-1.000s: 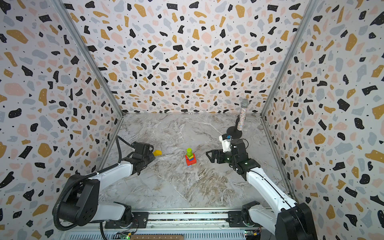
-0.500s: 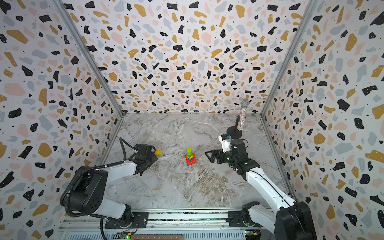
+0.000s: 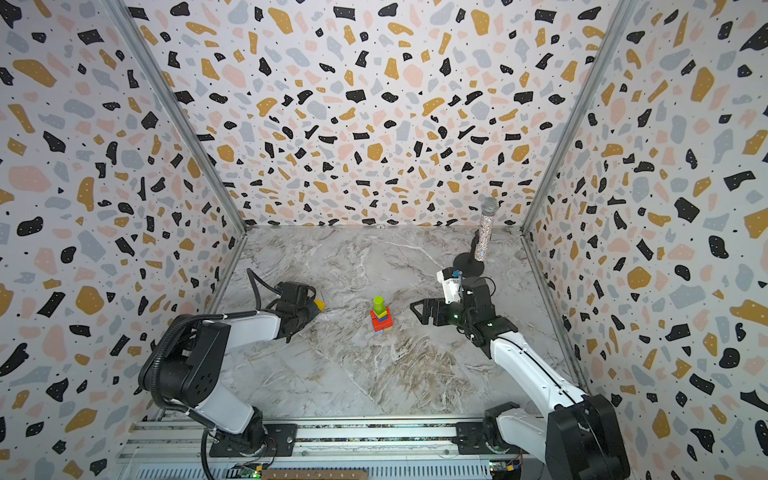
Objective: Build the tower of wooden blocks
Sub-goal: 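Lower the left gripper onto the yellow block and close on it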
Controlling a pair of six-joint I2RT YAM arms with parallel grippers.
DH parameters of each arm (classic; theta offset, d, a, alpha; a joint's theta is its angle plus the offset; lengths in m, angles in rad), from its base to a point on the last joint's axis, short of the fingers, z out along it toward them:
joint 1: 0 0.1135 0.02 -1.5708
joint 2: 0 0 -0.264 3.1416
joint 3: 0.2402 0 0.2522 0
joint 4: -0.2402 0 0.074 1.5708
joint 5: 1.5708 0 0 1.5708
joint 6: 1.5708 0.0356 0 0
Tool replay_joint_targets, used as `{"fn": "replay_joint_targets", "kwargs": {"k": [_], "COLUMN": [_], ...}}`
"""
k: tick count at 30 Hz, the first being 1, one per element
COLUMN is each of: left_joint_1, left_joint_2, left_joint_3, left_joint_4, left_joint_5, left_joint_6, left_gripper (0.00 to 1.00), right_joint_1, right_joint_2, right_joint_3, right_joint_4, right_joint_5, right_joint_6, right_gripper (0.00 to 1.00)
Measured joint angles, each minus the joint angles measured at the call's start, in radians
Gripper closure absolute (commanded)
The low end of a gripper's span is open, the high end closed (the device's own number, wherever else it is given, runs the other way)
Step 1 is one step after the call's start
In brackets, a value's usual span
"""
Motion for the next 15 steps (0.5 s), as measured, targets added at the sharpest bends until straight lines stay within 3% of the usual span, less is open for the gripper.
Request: {"fn": "replay_joint_targets", "kwargs": {"k": [11, 15], "left_joint_1": [0.045, 0.045], "left_joint_2": [0.097, 0.079], "left_joint_3": [0.12, 0.129], "left_joint_4": [-0.013, -0.043], "left_joint_5": [-0.011, -0.034], "left_joint_6": [0.057, 0.086], "left_gripper": [1.0, 0.66], "right_joint_1": [-0.026, -0.027], "right_joint_2": [0.023, 0.032], "right_joint_3": [0.0, 0.0], "right_joint_4": [0.019, 0.029], "right_joint_5": [-0.034, -0.045], "right_joint_6": [0.013, 0.014], "right_gripper": [0.01, 0.01]}}
